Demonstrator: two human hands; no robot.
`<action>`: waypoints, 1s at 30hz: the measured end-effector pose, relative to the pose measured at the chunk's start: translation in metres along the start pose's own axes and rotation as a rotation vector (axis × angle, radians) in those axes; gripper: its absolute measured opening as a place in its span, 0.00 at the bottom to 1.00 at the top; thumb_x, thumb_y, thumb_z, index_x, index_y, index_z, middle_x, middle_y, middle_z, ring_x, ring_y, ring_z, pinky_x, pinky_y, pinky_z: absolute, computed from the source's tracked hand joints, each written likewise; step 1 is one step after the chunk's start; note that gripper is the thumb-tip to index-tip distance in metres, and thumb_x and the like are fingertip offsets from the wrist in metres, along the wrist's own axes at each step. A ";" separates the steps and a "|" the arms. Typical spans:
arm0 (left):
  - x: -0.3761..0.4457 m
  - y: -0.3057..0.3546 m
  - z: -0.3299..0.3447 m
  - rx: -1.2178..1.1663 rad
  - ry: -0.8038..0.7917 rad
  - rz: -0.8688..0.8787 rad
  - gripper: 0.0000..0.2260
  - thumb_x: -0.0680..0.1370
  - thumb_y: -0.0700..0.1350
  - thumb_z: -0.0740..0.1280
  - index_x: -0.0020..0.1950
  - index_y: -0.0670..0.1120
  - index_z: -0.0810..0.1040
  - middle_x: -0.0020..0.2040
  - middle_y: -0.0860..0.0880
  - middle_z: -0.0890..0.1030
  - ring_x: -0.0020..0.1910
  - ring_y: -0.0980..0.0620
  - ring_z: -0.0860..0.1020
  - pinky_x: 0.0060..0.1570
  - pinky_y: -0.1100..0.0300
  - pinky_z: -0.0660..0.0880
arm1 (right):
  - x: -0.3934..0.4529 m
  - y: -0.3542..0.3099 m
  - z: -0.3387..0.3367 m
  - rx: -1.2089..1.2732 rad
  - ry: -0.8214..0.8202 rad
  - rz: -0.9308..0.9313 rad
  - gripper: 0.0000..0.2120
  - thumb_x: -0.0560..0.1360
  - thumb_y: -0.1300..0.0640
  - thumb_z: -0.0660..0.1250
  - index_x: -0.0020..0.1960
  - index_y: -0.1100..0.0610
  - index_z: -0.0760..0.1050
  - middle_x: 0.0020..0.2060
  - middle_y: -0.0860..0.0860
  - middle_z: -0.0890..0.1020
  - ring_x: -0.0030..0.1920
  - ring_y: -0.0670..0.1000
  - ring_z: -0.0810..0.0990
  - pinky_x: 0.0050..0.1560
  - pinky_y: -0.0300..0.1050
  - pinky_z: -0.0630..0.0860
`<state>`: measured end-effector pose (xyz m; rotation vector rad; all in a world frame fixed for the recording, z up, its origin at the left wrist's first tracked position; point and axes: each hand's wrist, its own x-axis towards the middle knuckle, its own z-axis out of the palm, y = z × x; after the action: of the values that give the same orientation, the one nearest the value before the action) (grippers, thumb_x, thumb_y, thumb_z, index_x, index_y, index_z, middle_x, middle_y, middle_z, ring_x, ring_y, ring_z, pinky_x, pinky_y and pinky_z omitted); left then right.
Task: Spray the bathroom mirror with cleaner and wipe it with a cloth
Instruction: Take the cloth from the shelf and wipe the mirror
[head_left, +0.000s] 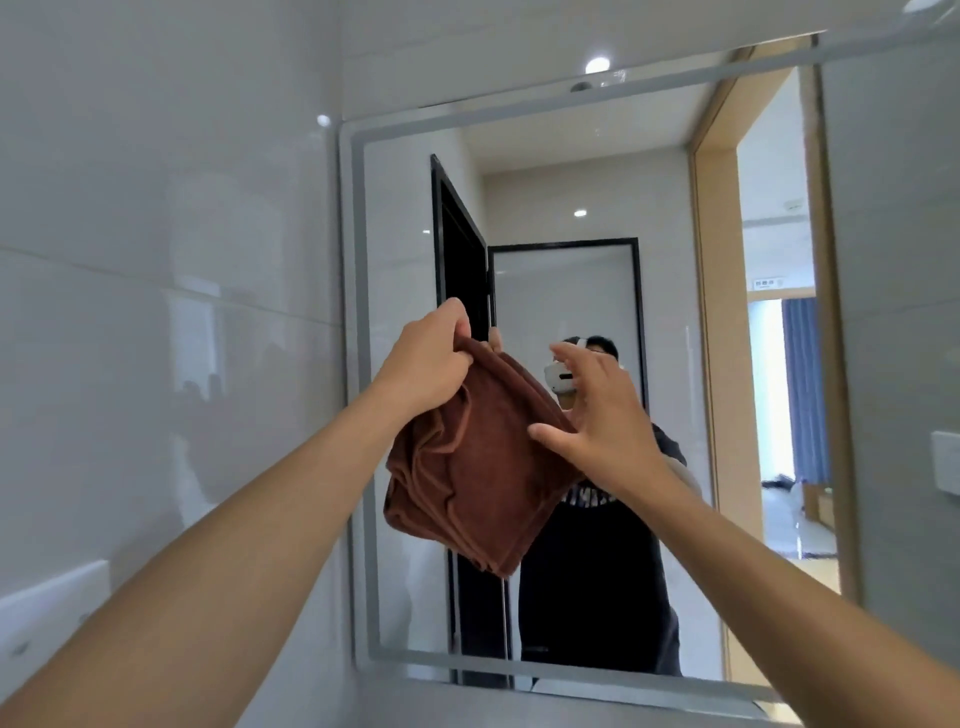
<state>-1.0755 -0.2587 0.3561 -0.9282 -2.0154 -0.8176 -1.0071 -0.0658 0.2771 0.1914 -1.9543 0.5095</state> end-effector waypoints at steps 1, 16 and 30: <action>-0.003 0.002 -0.002 -0.012 -0.016 -0.007 0.06 0.76 0.36 0.64 0.46 0.47 0.71 0.39 0.51 0.75 0.37 0.54 0.72 0.32 0.61 0.63 | -0.003 0.004 -0.009 0.031 -0.086 0.085 0.37 0.66 0.45 0.79 0.71 0.43 0.68 0.61 0.46 0.77 0.61 0.48 0.77 0.63 0.50 0.75; -0.036 0.021 -0.025 -0.400 0.044 -0.342 0.08 0.77 0.34 0.65 0.47 0.47 0.73 0.53 0.37 0.80 0.46 0.43 0.78 0.48 0.45 0.77 | -0.017 -0.009 -0.052 0.375 -0.751 0.186 0.22 0.67 0.69 0.76 0.58 0.53 0.78 0.55 0.54 0.82 0.54 0.56 0.84 0.55 0.49 0.83; -0.085 0.020 -0.004 -0.455 0.127 -0.445 0.04 0.76 0.41 0.67 0.47 0.48 0.73 0.44 0.49 0.79 0.43 0.51 0.78 0.40 0.57 0.74 | -0.050 -0.028 -0.066 0.735 -0.386 0.477 0.10 0.82 0.55 0.64 0.56 0.54 0.83 0.36 0.48 0.85 0.33 0.44 0.82 0.30 0.38 0.77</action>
<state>-1.0201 -0.2791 0.2920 -0.6419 -1.9849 -1.5875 -0.9206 -0.0666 0.2630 0.3009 -2.0993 1.6011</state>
